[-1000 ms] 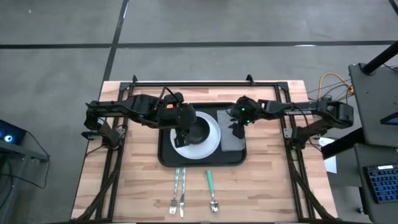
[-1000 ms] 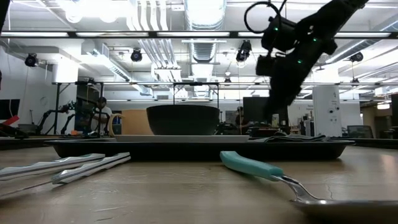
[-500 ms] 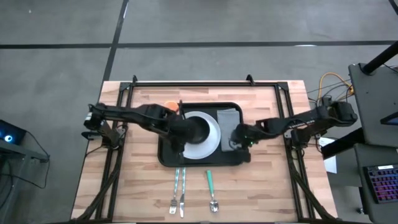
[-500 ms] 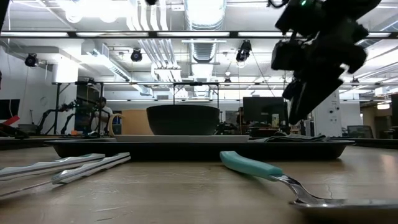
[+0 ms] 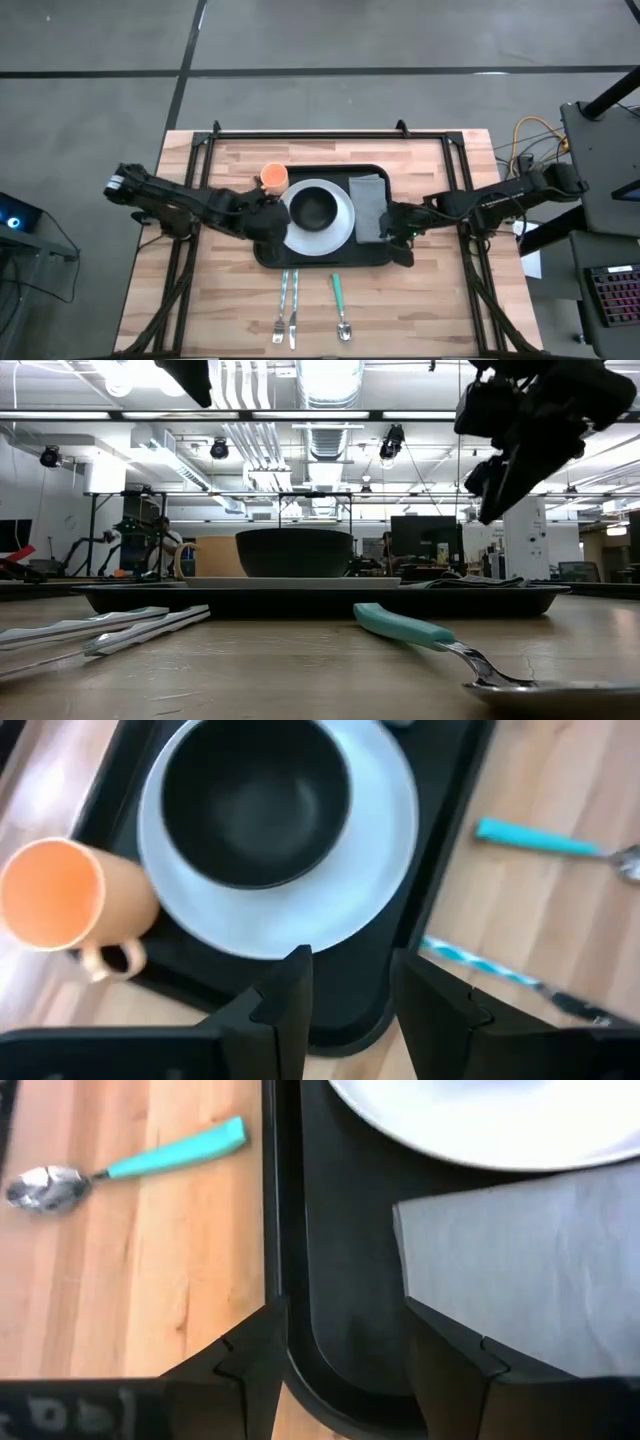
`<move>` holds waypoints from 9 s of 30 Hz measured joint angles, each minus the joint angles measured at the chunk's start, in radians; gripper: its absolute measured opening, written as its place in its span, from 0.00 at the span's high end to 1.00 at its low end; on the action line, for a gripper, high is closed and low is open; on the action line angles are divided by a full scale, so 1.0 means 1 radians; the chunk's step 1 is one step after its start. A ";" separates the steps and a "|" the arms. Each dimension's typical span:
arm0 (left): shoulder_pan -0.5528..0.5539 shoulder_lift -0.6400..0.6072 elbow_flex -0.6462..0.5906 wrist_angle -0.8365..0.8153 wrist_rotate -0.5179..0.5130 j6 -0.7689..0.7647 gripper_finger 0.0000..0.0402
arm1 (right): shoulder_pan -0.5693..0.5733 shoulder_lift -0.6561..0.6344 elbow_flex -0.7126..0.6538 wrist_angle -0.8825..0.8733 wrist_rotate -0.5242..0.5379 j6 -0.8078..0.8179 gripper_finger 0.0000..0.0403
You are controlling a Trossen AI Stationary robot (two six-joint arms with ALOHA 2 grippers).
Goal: Set up tray
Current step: Put the blue fork on the gray napkin to the right of the white plate
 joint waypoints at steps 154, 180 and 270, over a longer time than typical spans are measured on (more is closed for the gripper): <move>-0.451 0.089 0.064 -0.364 -0.432 -1.308 0.76 | 0.190 1.192 1.436 -0.269 -0.035 -1.188 0.69; -0.447 -0.023 0.045 -0.364 -0.475 -1.153 0.76 | 0.190 1.318 1.501 -0.162 -0.046 -1.118 0.70; -0.447 -0.021 0.045 -0.337 -0.475 -1.132 0.76 | 0.194 1.318 1.432 -0.059 -0.090 -1.063 0.72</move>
